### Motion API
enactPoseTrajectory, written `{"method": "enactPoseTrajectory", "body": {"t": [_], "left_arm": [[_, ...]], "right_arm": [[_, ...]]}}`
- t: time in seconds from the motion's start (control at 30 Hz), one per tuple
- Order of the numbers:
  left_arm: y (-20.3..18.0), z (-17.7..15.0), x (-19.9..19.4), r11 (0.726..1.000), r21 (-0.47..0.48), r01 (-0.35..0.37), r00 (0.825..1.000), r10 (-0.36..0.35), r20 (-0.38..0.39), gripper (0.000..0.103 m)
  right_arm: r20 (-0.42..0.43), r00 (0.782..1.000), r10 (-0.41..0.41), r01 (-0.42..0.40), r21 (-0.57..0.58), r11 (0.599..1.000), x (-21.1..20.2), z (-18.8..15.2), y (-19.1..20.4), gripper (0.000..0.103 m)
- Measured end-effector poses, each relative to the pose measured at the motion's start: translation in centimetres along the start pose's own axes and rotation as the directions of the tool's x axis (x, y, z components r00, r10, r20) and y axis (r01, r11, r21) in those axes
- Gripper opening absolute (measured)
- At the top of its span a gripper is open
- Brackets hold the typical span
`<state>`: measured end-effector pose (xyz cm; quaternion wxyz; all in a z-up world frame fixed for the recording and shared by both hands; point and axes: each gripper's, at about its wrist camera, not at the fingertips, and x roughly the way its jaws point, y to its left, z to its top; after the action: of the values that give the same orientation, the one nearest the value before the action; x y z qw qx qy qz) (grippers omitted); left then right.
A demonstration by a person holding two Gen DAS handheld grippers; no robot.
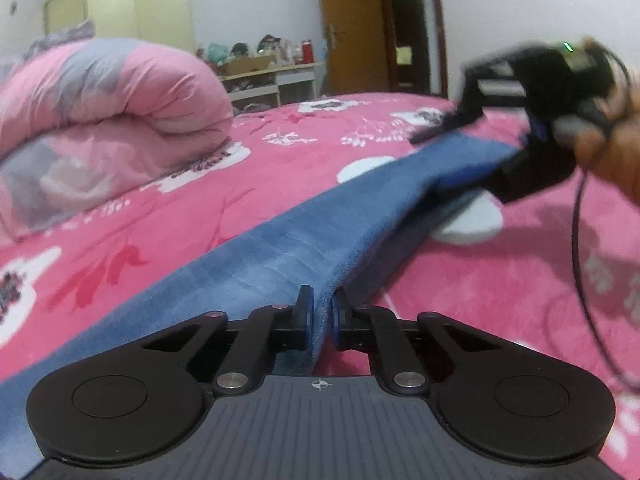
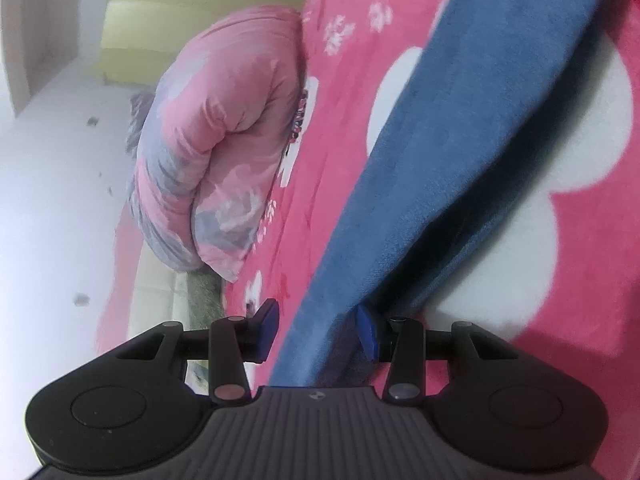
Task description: Fold clothes
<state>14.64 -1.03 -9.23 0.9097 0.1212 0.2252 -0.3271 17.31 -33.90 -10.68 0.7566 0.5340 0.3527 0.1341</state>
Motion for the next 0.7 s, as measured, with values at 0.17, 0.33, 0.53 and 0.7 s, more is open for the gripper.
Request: {"method": "enactPoseTrajectory", "body": {"t": [0.17, 0.33, 0.53, 0.7], "left_arm": [[1.1, 0.4, -0.1, 0.995, -0.101, 0.019, 1.000, -0.017, 0.025, 0.006], [2.1, 0.6, -0.1, 0.983, -0.180, 0.034, 0.998, -0.025, 0.051, 0.005], [2.5, 0.7, -0.1, 0.978, -0.206, 0.046, 0.997, -0.032, 0.071, 0.005], [2.5, 0.6, -0.1, 0.977, -0.207, 0.051, 0.996, -0.035, 0.079, 0.005]], "right_arm": [[-0.004, 0.992, -0.126, 0.120, -0.267, 0.956, -0.7, -2.0, 1.4, 0.042], [0.056, 0.960, -0.275, 0.258, -0.567, 0.782, 1.0, -4.3, 4.4, 0.038], [0.161, 0.930, -0.330, 0.346, -0.686, 0.640, 3.6, -5.3, 6.1, 0.038], [0.227, 0.885, -0.406, 0.423, -0.753, 0.503, 6.5, -6.4, 6.1, 0.038]]}}
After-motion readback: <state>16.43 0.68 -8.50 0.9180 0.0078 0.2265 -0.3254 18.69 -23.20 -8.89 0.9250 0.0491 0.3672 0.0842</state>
